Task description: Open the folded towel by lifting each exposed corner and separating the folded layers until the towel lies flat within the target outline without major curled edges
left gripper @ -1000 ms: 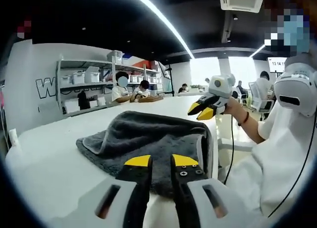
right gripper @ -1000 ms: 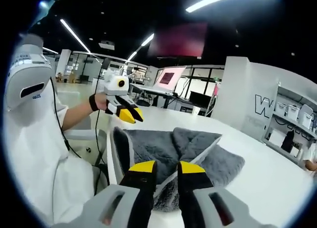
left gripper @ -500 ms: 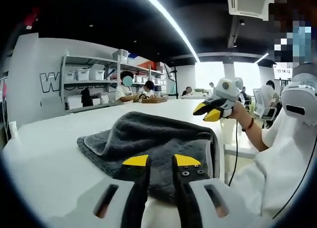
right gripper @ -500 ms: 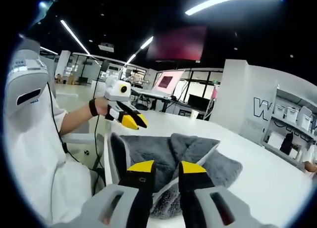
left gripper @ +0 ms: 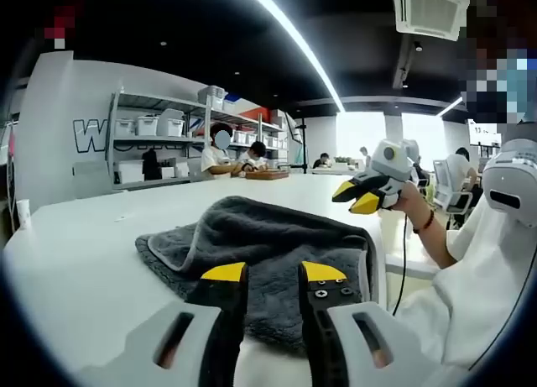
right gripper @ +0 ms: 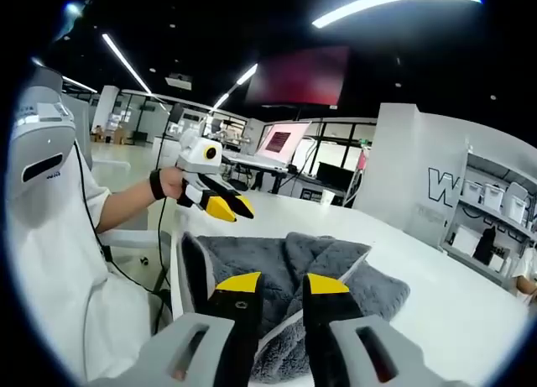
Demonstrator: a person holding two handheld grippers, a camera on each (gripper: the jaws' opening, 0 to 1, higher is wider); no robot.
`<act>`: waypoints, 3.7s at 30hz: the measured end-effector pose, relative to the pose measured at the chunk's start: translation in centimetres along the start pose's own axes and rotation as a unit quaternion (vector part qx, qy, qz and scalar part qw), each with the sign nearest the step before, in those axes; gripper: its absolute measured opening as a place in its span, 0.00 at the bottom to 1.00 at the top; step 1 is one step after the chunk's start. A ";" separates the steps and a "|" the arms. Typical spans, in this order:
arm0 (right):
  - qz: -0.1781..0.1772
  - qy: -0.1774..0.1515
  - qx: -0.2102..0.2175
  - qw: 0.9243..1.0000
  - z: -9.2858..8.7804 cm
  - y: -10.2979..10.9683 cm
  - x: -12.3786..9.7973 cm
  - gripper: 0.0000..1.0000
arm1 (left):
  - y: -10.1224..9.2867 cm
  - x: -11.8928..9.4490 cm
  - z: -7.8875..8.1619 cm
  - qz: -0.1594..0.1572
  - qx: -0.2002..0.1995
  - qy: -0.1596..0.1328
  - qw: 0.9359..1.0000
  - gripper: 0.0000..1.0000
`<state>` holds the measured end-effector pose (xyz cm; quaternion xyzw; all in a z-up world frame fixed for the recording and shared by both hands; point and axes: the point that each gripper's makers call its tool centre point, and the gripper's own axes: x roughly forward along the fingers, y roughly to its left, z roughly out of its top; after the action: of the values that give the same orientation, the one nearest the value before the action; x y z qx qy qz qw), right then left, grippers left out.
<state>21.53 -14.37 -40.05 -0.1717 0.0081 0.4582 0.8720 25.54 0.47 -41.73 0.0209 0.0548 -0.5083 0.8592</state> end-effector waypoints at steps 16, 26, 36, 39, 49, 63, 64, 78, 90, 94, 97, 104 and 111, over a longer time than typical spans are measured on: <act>-0.001 -0.004 -0.013 1.000 1.4 -0.3 0.9 0.13 | 0.9 1.2 -0.2 0.012 -0.001 0.030 0.999 0.26; -0.004 -0.007 -0.014 1.000 1.8 -0.7 1.4 0.13 | 1.3 1.7 -0.1 0.002 -0.015 0.027 1.000 0.26; -0.003 -0.006 -0.004 1.000 1.3 -1.0 2.0 0.13 | 1.8 2.2 -0.3 -0.002 -0.025 0.033 0.999 0.26; -0.005 -0.004 0.002 1.000 1.0 -1.1 2.0 0.13 | 2.0 2.3 -0.4 0.000 -0.025 0.036 0.999 0.26; -0.004 -0.004 -0.001 1.000 1.3 -1.3 2.2 0.13 | 2.5 2.8 0.9 0.003 -0.012 0.021 1.000 0.26; -0.036 -0.008 0.012 0.999 1.2 -3.2 2.3 0.09 | 4.9 3.2 1.6 0.043 -0.030 0.004 0.999 0.25; -0.038 -0.008 0.011 0.999 1.1 -3.3 2.3 0.09 | 5.0 3.2 1.6 0.043 -0.032 0.003 0.999 0.25; -0.039 0.009 0.002 0.999 0.8 -3.7 3.4 0.10 | 6.0 4.4 1.8 0.061 -0.029 0.007 0.998 0.25; -0.033 0.011 0.001 0.999 1.0 -3.8 4.2 0.10 | 7.7 4.8 1.7 0.078 -0.029 0.015 0.996 0.26; -0.040 0.008 0.001 0.999 1.0 -4.2 4.2 0.09 | 7.7 4.9 1.7 0.079 -0.030 0.013 0.996 0.25; -0.040 0.012 0.002 0.999 0.9 -4.5 4.5 0.10 | 8.1 5.0 1.6 0.081 -0.039 0.012 0.996 0.25; -0.040 0.008 0.004 0.999 1.1 -4.9 4.7 0.10 | 8.2 5.5 1.3 0.080 -0.043 0.016 0.996 0.25; -0.039 0.010 0.010 0.999 0.7 -4.7 5.5 0.10 | 9.1 5.8 1.4 0.083 -0.056 0.014 0.995 0.25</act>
<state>28.40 -12.24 -38.99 -0.1682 0.0146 0.4220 0.8908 36.43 -0.32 -41.23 -0.0156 0.0928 -0.4312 0.8973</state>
